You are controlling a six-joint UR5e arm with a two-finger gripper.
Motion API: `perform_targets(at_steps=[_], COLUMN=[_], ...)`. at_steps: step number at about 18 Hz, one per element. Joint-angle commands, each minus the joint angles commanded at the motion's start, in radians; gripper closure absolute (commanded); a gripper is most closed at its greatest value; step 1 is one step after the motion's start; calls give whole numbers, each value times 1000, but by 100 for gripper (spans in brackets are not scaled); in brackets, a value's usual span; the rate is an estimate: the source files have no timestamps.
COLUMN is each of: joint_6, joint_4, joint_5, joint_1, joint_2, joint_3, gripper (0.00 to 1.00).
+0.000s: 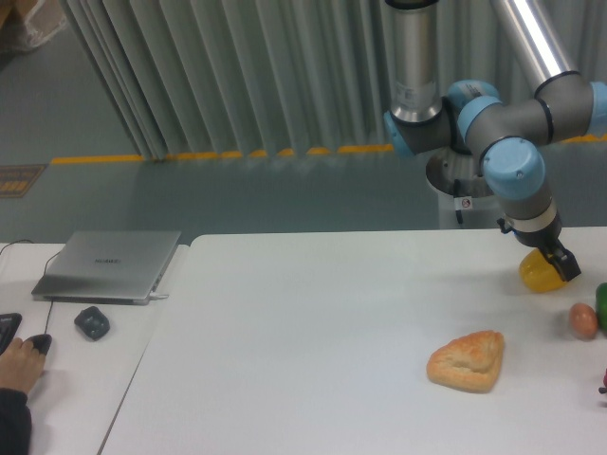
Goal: Place the yellow pepper in a basket
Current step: 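Close the gripper around the yellow pepper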
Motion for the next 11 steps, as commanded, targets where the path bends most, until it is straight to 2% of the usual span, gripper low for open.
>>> perform_targets(at_steps=[2, 9, 10, 11], joint_6=[2, 0, 0, -5], joint_4=[2, 5, 5, 5], joint_5=[0, 8, 8, 8], joint_1=[5, 0, 0, 0], joint_2=[3, -11, -11, -11], joint_3=[-28, -43, -43, -43], gripper=[0, 2, 16, 36])
